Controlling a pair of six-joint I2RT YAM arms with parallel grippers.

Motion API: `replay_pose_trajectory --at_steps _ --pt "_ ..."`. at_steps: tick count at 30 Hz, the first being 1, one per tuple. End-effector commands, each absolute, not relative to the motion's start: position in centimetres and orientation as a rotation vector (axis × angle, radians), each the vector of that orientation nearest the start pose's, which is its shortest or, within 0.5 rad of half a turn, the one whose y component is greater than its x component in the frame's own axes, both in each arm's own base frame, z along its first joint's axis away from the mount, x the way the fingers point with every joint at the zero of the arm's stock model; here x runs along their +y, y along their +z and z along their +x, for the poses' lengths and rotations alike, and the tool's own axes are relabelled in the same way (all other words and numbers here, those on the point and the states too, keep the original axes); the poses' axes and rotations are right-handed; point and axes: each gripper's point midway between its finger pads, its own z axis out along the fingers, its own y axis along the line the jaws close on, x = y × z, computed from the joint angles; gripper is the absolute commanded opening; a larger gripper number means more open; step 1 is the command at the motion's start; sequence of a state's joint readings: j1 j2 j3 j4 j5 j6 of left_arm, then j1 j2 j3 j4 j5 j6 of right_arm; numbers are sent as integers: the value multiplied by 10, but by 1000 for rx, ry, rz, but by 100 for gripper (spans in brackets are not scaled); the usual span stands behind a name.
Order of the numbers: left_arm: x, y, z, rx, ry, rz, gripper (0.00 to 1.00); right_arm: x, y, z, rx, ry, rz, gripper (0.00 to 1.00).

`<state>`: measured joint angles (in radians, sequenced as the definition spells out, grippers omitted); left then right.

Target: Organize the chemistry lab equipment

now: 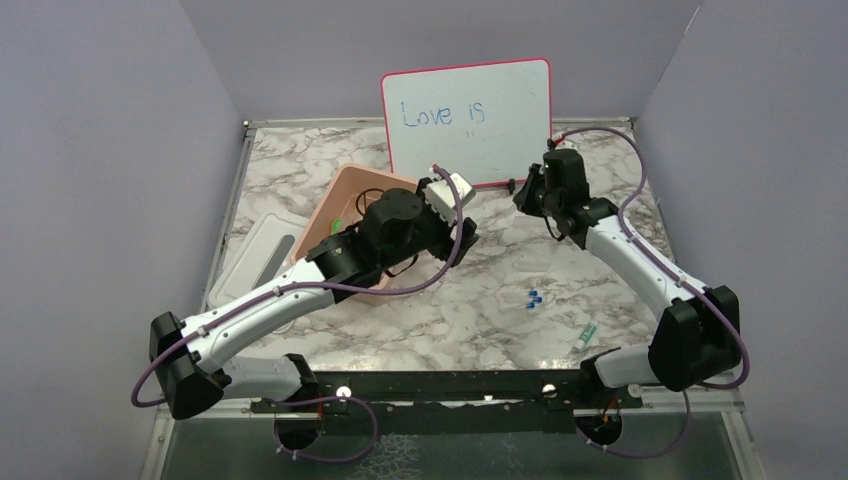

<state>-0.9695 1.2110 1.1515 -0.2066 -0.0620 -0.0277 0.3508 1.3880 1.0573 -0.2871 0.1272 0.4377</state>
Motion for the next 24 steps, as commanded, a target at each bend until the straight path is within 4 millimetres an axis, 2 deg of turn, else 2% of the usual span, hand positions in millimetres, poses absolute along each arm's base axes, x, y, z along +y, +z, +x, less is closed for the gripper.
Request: replay_pose_trajectory --at_steps 1,7,12,16,24 --pt "-305 315 226 1669 -649 757 76 91 171 402 2113 -108 186 10" --pt "-290 327 213 1634 -660 776 82 97 150 414 2096 -102 174 10" --pt "-289 336 198 1601 -742 780 86 88 133 415 2128 -187 203 9" --pt "-286 336 200 1603 -733 762 87 89 125 414 2147 -191 179 8" --pt "-280 318 212 1666 -650 725 87 105 123 403 2176 -62 143 7"
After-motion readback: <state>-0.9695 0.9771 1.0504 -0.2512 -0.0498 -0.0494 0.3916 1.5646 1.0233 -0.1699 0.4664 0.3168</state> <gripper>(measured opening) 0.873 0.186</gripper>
